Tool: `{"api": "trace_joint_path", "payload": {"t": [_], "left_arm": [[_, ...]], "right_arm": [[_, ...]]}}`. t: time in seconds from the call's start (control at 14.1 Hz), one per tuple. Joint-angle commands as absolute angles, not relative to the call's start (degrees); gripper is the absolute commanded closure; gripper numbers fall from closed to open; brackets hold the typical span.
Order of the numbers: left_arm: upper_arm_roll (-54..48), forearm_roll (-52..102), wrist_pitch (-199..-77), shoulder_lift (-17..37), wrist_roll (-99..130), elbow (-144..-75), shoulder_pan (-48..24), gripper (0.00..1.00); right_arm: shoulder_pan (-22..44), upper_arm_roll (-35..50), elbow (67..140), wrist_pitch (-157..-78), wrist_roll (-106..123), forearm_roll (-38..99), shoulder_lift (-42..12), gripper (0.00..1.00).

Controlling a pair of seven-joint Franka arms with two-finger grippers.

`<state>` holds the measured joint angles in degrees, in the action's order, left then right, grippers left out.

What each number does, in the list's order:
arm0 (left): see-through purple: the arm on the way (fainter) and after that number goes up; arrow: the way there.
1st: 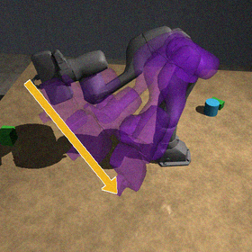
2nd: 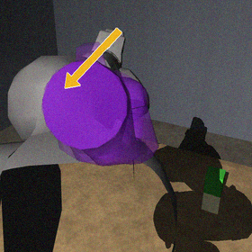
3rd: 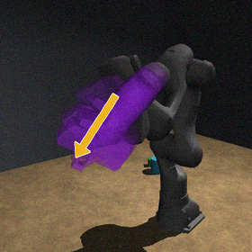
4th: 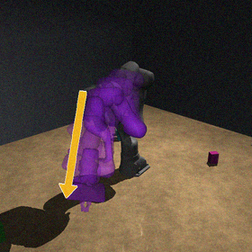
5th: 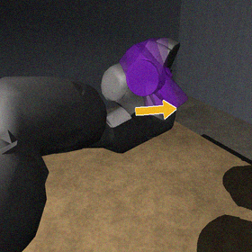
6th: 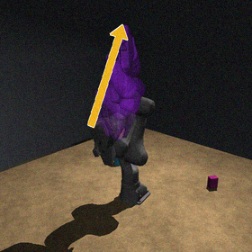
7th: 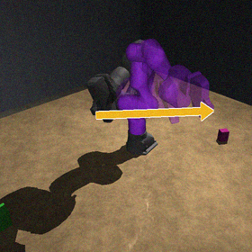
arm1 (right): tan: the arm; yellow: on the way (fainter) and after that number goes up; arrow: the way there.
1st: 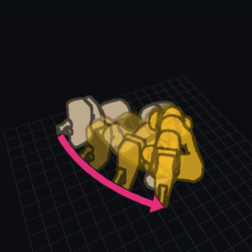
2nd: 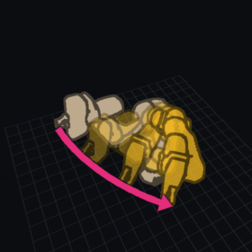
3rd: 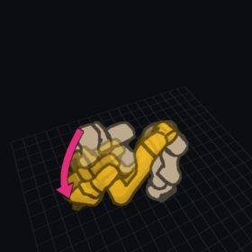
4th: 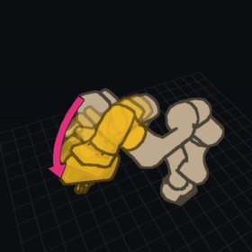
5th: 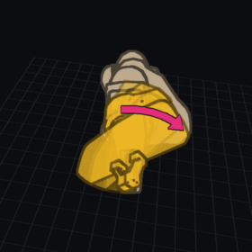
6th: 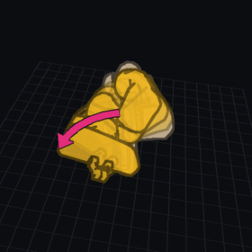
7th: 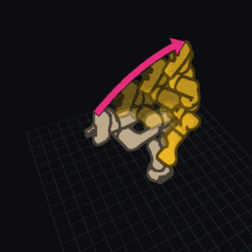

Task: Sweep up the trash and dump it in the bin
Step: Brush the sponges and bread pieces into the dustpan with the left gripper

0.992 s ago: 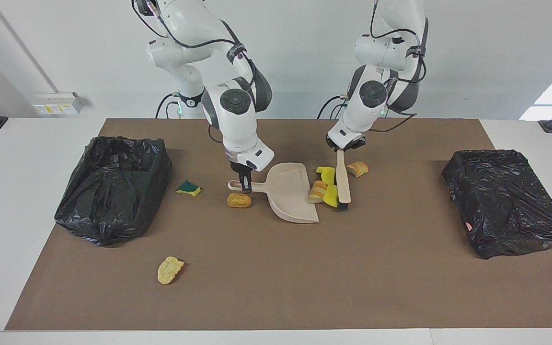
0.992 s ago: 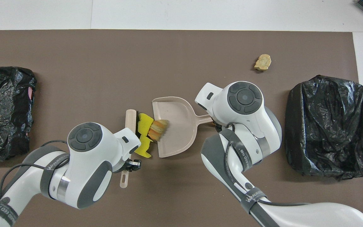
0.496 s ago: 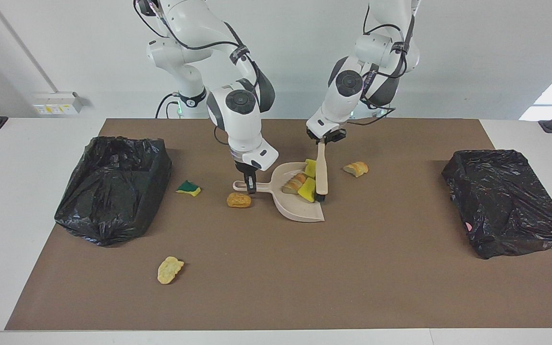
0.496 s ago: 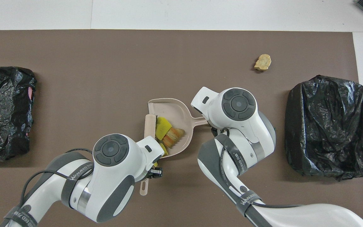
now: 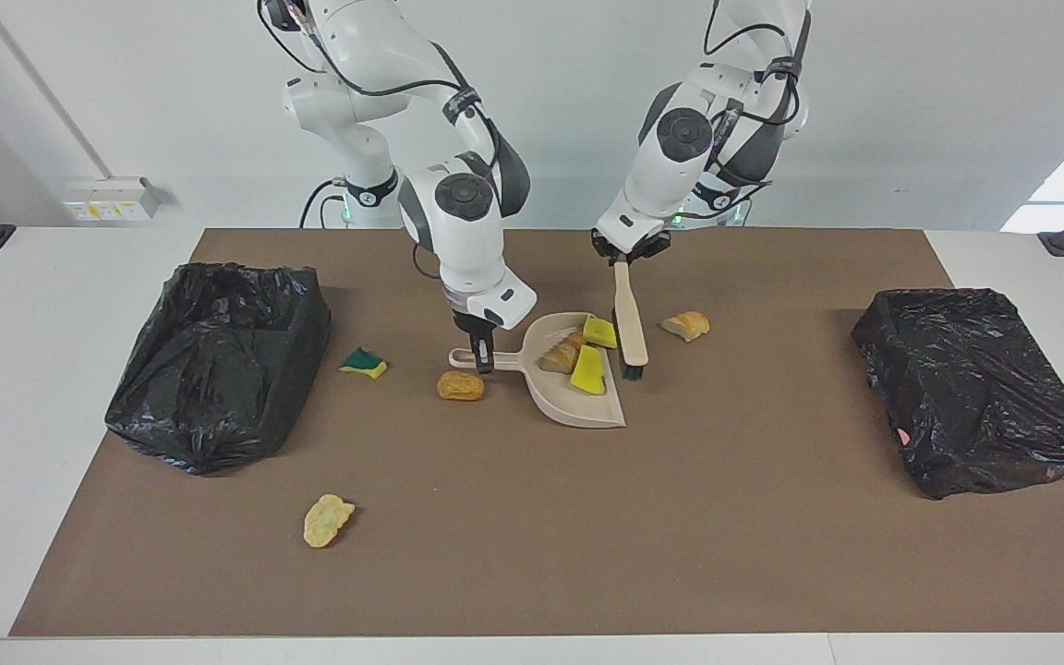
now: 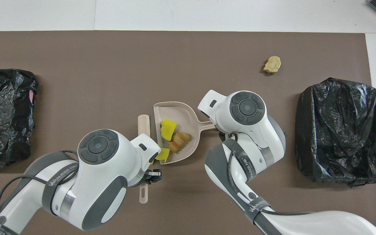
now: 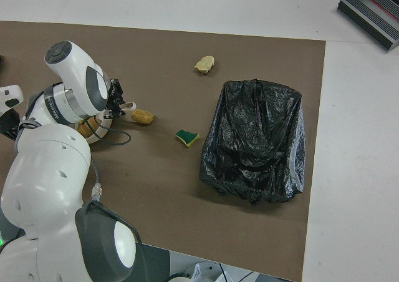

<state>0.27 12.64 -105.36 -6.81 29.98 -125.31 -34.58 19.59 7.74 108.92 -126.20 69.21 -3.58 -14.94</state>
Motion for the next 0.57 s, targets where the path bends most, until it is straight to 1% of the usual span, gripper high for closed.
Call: {"api": "trace_joint_path", "payload": {"t": [0.0,0.14,0.35,0.5], "left_arm": [[0.1,12.3,-98.8,-9.1,35.1,-126.0,-32.0,1.00],[0.1,11.3,-93.8,-11.5,39.0,-128.2,-31.9,1.00],[-0.1,8.8,-93.1,-14.3,49.5,-131.8,-30.0,1.00],[-0.1,8.1,-91.6,-15.9,51.1,-134.0,-28.4,1.00]], "right_arm": [[19.6,8.0,109.8,-126.9,68.6,-2.6,-14.8,1.00],[19.5,8.0,109.8,-126.9,68.6,-2.6,-14.8,1.00],[19.6,8.0,109.8,-126.8,68.6,-2.6,-14.8,1.00],[19.6,8.0,109.9,-126.9,68.5,-3.0,-14.6,1.00]]}}
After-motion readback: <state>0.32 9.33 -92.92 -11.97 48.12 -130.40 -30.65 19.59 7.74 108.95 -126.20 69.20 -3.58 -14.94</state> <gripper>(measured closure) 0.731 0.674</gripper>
